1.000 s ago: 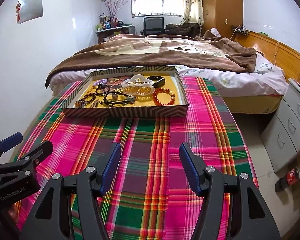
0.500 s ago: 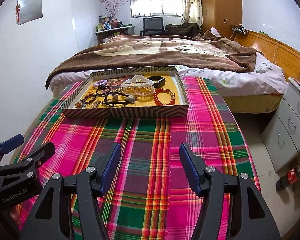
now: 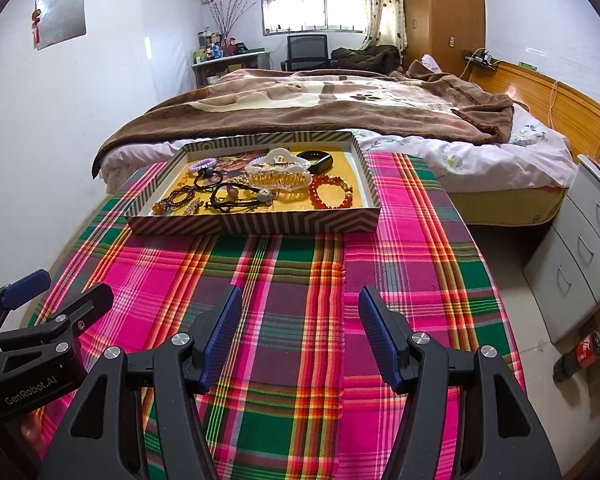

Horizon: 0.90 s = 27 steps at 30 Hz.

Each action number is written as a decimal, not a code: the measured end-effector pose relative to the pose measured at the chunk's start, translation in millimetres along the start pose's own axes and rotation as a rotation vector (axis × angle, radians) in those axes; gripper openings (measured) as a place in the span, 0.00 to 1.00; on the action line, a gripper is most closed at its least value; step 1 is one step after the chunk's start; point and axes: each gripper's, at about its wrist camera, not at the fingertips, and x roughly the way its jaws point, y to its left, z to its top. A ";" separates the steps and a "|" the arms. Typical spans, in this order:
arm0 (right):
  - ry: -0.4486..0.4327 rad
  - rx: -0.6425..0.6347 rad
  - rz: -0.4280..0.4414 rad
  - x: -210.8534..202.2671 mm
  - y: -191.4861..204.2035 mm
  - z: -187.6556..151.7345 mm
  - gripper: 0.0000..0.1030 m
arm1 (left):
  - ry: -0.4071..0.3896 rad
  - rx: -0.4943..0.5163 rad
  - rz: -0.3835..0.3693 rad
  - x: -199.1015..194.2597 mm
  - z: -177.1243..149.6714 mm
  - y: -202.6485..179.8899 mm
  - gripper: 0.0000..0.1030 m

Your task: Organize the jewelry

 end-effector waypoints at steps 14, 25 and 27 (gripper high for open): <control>0.002 0.002 0.001 1.2 3.9 -1.3 0.59 | 0.004 -0.002 0.002 0.8 -1.0 -1.3 0.93; 0.002 0.002 0.002 0.8 2.8 -1.5 0.59 | 0.005 -0.003 0.006 -0.4 -0.8 -1.2 0.93; 0.004 0.002 0.001 1.3 3.3 -1.8 0.59 | 0.007 -0.002 0.007 0.5 -0.9 -1.7 0.93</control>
